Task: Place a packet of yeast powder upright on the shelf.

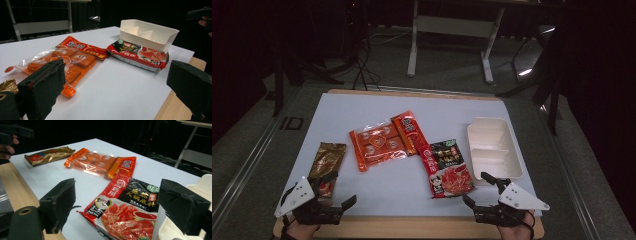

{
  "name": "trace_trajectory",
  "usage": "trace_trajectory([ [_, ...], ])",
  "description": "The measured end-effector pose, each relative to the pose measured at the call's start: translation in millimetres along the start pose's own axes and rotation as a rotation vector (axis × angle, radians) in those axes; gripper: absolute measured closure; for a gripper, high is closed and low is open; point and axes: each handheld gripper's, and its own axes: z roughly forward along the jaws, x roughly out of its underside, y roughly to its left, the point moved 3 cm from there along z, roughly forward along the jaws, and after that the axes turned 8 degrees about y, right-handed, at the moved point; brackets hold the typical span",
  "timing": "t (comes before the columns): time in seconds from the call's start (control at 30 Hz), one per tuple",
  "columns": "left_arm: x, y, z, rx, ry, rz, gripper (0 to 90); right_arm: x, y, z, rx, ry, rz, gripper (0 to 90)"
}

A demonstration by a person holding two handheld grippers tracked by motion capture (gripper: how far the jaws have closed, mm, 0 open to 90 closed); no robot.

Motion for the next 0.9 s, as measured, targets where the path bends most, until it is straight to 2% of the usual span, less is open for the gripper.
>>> trace_trajectory([
  [0.13,-0.6,-1.9,1.0,0.006,-0.003,0.021,2.4,-0.8,-1.4,-0.7,-0.031,-0.023,-0.001,17.6],
  [0.3,-1.9,-5.9,2.4,0.018,-0.018,0.049,2.5,-0.6,-3.6,-2.6,-0.016,-0.021,-0.006,16.5],
  [0.33,-1.9,-8.9,4.5,0.037,-0.001,0.064,2.5,-0.5,-5.6,-3.9,0.013,-0.008,-0.002,15.1],
  [0.37,-1.9,-8.9,4.5,0.037,-0.001,0.064,2.5,-0.7,-5.5,-4.2,0.008,-0.007,-0.002,15.0],
  [0.4,-1.2,-11.9,6.8,0.064,0.026,0.058,2.5,-0.9,-4.9,-4.2,-0.002,-0.008,0.0,15.0],
  [0.47,-1.5,-15.9,7.5,0.094,0.043,0.062,2.6,-2.0,-2.6,-4.0,-0.006,0.001,-0.002,14.8],
  [0.57,-6.1,-22.6,5.9,0.11,0.063,0.058,2.5,-4.2,2.2,-4.7,-0.034,0.007,-0.003,15.0],
  [0.6,-6.1,-22.6,5.9,0.11,0.063,0.058,2.6,-4.9,3.8,-5.1,-0.035,0.003,-0.013,14.9],
  [0.67,-11.4,-26.6,4.5,0.148,0.072,0.044,2.6,-6.2,6.2,-6.0,-0.051,-0.001,-0.017,14.7],
  [0.7,-11.4,-26.6,4.5,0.148,0.072,0.044,2.6,-6.2,6.2,-6.0,-0.051,-0.001,-0.017,14.7],
  [0.73,-13.4,-28.1,3.9,0.159,0.073,0.052,2.6,-7.7,7.0,-6.6,-0.063,-0.01,-0.017,13.4],
  [0.9,-24.5,-35.5,-0.3,0.182,0.073,0.084,2.6,-8.4,7.7,-6.0,-0.059,-0.008,-0.016,11.6],
])
